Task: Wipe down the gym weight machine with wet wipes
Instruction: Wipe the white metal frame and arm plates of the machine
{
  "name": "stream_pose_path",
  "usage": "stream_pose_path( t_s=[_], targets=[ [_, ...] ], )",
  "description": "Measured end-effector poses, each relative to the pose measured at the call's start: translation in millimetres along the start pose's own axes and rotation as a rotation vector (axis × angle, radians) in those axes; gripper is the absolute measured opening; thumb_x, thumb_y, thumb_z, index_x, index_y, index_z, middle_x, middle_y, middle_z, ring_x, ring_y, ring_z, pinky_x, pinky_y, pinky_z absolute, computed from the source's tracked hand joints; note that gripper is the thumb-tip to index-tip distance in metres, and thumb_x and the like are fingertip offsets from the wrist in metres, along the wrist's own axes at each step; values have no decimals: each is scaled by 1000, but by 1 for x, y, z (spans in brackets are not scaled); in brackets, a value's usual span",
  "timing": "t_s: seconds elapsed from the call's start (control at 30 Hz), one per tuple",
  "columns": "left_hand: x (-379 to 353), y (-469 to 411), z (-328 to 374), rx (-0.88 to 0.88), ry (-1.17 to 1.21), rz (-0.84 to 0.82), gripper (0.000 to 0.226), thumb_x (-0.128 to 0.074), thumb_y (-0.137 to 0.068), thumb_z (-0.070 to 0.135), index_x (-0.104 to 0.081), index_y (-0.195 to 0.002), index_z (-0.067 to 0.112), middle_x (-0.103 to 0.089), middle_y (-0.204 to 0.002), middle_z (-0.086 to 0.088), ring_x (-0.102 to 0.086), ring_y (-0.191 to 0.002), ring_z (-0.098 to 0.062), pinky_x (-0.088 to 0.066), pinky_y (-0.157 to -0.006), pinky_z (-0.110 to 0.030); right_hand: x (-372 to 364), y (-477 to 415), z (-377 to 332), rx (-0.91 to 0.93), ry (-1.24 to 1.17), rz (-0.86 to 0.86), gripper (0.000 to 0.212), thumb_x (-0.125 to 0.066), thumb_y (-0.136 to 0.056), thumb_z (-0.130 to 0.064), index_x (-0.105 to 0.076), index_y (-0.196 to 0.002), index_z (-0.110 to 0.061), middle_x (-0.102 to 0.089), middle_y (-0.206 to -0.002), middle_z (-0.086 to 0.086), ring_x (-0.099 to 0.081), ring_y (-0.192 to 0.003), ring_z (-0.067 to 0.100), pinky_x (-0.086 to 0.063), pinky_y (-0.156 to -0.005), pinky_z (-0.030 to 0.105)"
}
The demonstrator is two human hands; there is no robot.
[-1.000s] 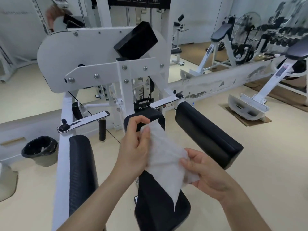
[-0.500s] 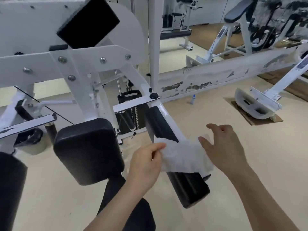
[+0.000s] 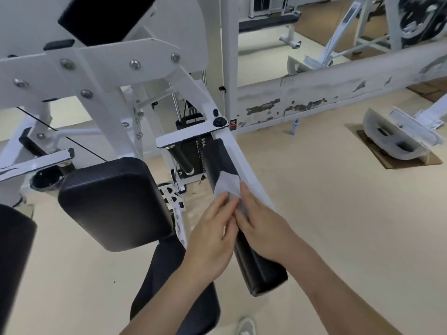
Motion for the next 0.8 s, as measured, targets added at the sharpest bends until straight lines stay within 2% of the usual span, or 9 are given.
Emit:
stream_pose_path(
  t_s=[0.1, 0.17, 0.27, 0.37, 0.43, 0.5, 0.6, 0.7, 0.8],
  targets=[
    [-22, 35, 8, -102, -211, -124, 52, -29, -102, 37, -22, -153, 25, -6, -160, 15, 1, -145, 8, -10, -119, -16, 3, 70, 12, -39, 23, -90, 66, -27, -101, -50, 10, -154, -36, -13, -160, -19, -23, -144, 2, -28, -111, 21],
    [-32, 56, 12, -171, -284, -120, 56, -28, -99, 37, -27, -152, 21, -15, -161, 9, -7, -148, -3, -16, -120, -23, 3, 95, 16, -61, 9, -94, 64, -26, -100, -51, 4, -154, -35, -16, -157, -24, -25, -142, -1, -26, -111, 16],
    [-28, 61, 19, -182, -285, -43, 50, -33, -97, 33, -48, -143, 19, -40, -152, 6, -33, -141, -10, -34, -113, -27, 10, 89, 22, -120, -233, -19, 49, -29, -103, -44, -32, -150, -32, -31, -144, -28, -29, -136, -9, -20, -107, 8],
    [-20, 46, 28, -159, -273, 28, 44, -37, -93, 29, -66, -124, 19, -57, -127, 7, -51, -114, -15, -48, -94, -26, 21, 43, 39, -202, -326, 132, 31, -44, -102, -34, -72, -95, -23, -63, -93, -16, -61, -88, 5, -47, -78, 23],
    [-19, 37, 36, -176, -294, -22, 40, -38, -90, 27, -69, -115, 21, -56, -114, 9, -50, -101, -14, -50, -83, -28, 29, 10, 44, -200, -157, 294, 32, -56, -94, -32, -61, -72, -8, -55, -70, -4, -50, -63, 14, -41, -62, 29],
    [-21, 30, 43, -230, -302, -98, 35, -42, -88, 24, -70, -109, 24, -53, -106, 15, -48, -96, -9, -49, -80, -26, 25, -12, 41, -128, -52, 277, 19, -58, -93, -29, -63, -101, -12, -51, -101, -2, -54, -79, 17, -42, -72, 28],
    [-13, 11, 40, -59, -73, -84, 31, -49, -86, 20, -74, -102, 28, -62, -97, 23, -55, -95, 1, -44, -83, -15, 6, -21, 40, 4, 119, 70, 52, -47, -98, -23, -26, -144, -9, -22, -141, 9, -54, -96, 27, -42, -74, 30],
    [-6, -17, 24, 135, -126, 213, 32, -52, -88, 16, -71, -112, 25, -60, -110, 19, -50, -105, 5, -31, -93, -4, -1, -45, 53, 143, 375, -85, 67, -28, -97, -17, 7, -152, 1, 8, -160, 21, -36, -136, 33, -43, -85, 29],
    [-20, -42, 13, 327, -341, 275, 45, -56, -92, 22, -53, -136, 21, -43, -140, 5, -38, -127, -14, -29, -105, -20, 10, -120, 58, 228, 440, -67, 67, -11, -97, -37, -10, -153, -1, -1, -160, 24, -29, -140, 38, -45, -95, 37]
  ],
)
Point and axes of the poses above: each hand's wrist, its own y-axis away from the middle knuckle, its own x-axis out of the back of the hand, z = x × y, the point moved 5 cm from there along -y, towards the middle knuckle
